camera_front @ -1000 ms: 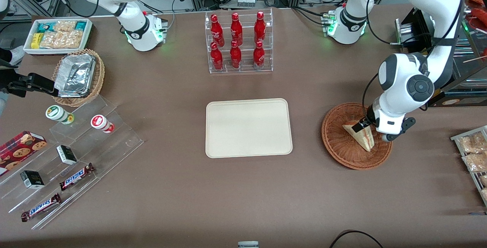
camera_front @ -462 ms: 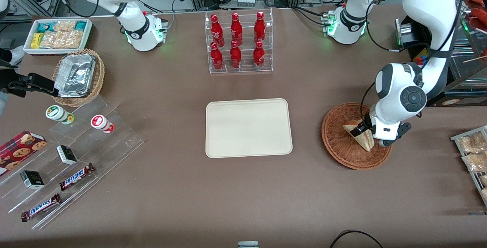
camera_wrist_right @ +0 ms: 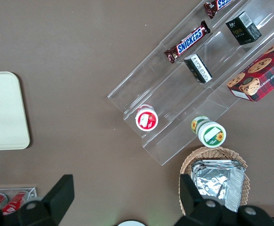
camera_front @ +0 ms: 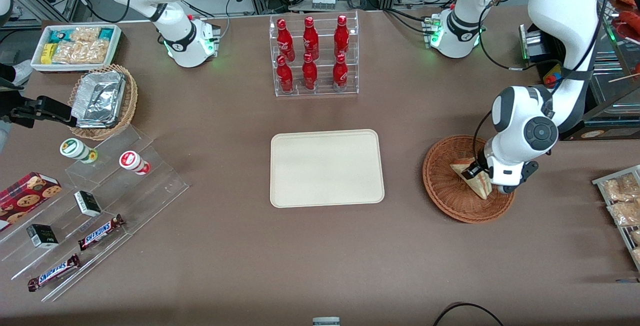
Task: Place sandwich from basket to tray
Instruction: 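Close the left gripper on the sandwich and lift it, then carry the sandwich with the left gripper over the white tray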
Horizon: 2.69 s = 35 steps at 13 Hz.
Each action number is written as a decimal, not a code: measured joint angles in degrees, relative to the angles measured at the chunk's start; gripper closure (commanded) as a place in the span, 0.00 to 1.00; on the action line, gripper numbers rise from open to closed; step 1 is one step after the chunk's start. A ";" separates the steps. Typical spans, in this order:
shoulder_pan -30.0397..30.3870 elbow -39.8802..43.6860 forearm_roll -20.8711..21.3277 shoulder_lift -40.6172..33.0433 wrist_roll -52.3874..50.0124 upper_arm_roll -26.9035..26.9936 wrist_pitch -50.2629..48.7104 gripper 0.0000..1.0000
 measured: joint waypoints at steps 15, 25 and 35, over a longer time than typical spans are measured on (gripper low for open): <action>-8.64 19.33 0.02 0.17 -0.36 -8.62 -24.51 1.00; -24.29 32.52 0.02 12.52 -7.47 -8.87 -24.07 1.00; -34.07 40.98 0.72 23.94 -9.71 -8.57 -13.45 1.00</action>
